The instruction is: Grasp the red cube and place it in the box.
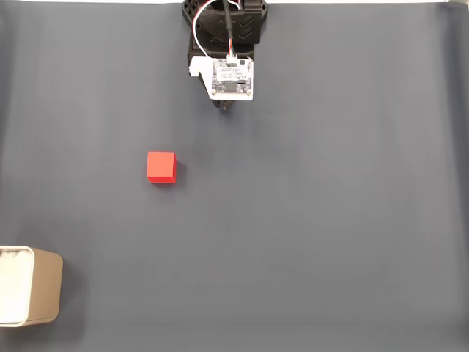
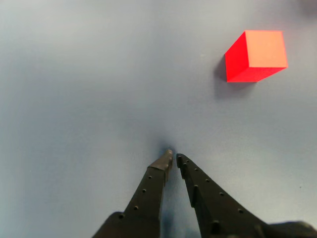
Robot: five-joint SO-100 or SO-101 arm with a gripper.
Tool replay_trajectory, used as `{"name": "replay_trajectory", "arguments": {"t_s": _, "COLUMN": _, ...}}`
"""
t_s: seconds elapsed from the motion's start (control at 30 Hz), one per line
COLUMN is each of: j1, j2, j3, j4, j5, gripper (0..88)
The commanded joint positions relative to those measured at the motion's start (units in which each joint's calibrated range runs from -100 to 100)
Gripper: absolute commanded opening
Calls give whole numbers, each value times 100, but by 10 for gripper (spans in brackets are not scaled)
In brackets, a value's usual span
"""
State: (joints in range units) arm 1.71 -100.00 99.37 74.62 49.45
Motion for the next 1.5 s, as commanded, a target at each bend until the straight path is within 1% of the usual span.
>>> {"name": "replay_trajectory", "arguments": {"t_s": 0.0, "j1": -36, "j2": 9, "j3": 45, "j4": 120, "j5": -78, "gripper": 0}}
{"name": "replay_trajectory", "arguments": {"t_s": 0.3, "j1": -36, "j2": 9, "j3": 45, "j4": 120, "j5": -78, "gripper": 0}}
{"name": "replay_trajectory", "arguments": {"t_s": 0.43, "j1": -36, "j2": 9, "j3": 45, "j4": -69, "j5": -73, "gripper": 0}}
{"name": "replay_trajectory", "arguments": {"t_s": 0.93, "j1": -29, "j2": 43, "j3": -156, "j4": -1880, "j5": -220, "gripper": 0}}
{"name": "replay_trajectory", "arguments": {"t_s": 1.17, "j1": -85, "j2": 537, "j3": -849, "j4": -2233, "j5": -220, "gripper": 0}}
{"name": "replay_trajectory", "arguments": {"t_s": 1.47, "j1": -57, "j2": 1291, "j3": -2108, "j4": -2200, "j5": -195, "gripper": 0}}
